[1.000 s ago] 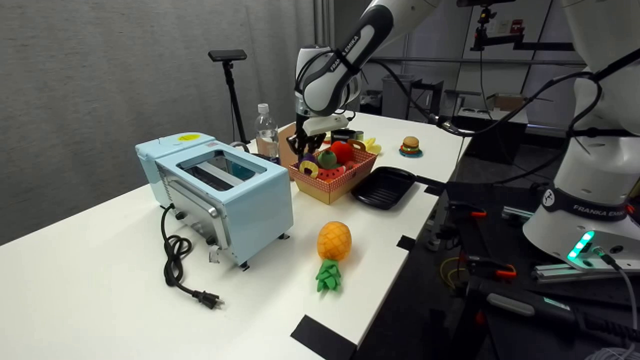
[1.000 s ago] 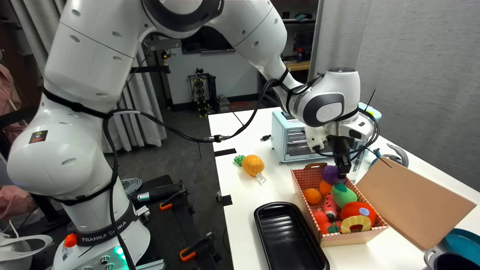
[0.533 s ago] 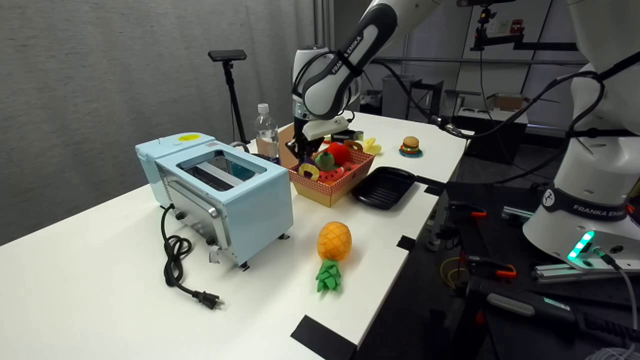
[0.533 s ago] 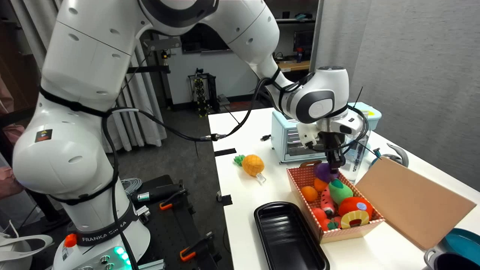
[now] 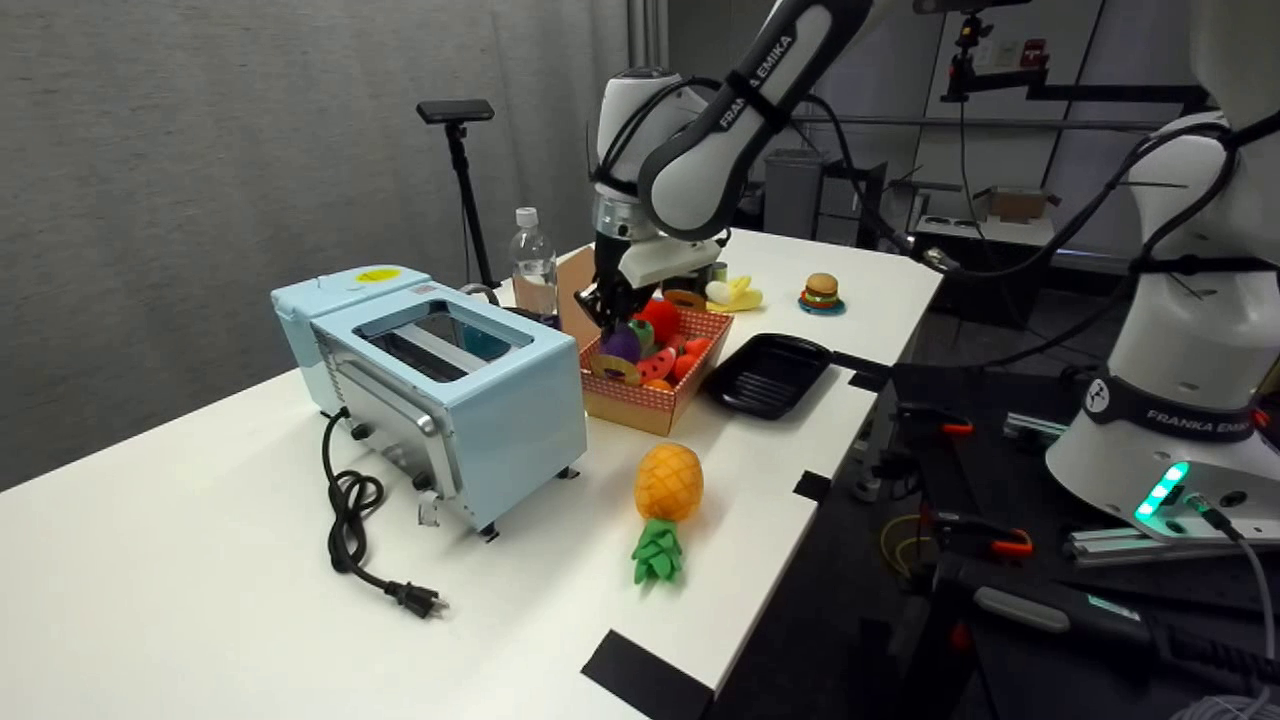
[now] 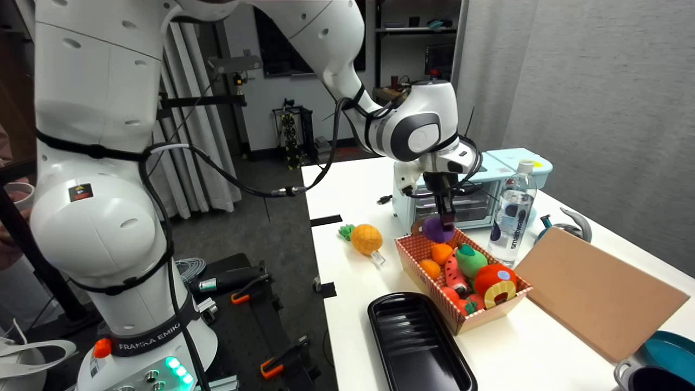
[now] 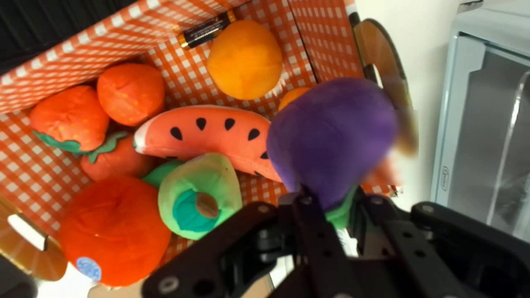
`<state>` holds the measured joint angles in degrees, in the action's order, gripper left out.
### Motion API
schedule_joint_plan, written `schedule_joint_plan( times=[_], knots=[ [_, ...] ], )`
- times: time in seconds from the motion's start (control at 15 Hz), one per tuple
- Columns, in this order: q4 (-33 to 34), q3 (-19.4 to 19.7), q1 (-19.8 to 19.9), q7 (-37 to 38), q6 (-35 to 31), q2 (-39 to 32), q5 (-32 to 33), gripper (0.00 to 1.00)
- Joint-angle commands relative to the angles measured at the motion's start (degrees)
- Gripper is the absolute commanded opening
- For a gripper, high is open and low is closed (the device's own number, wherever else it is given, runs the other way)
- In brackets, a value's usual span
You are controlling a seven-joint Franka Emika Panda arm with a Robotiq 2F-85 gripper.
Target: Take the pineapple and purple plush toys out of the box and put them on the counter
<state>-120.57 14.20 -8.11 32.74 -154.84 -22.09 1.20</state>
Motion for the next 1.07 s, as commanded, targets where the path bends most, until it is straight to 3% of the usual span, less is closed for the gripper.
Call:
schedule_joint_plan(
  times=[0.0, 0.27, 0.47, 1.0],
  knots=[
    [-7.6, 2.7, -1.1, 4.5, -6.2, 8.9, 3.9, 0.05],
    [-10.8, 4.1, -0.3, 6.8, -8.8, 13.7, 8.8, 0.05],
    [-13.4, 6.5, -2.1, 8.9, -8.7, 16.9, 11.6, 0.05],
    [-23.6, 6.1, -0.6, 24.1, -10.2, 28.0, 21.0, 0.05]
  ],
)
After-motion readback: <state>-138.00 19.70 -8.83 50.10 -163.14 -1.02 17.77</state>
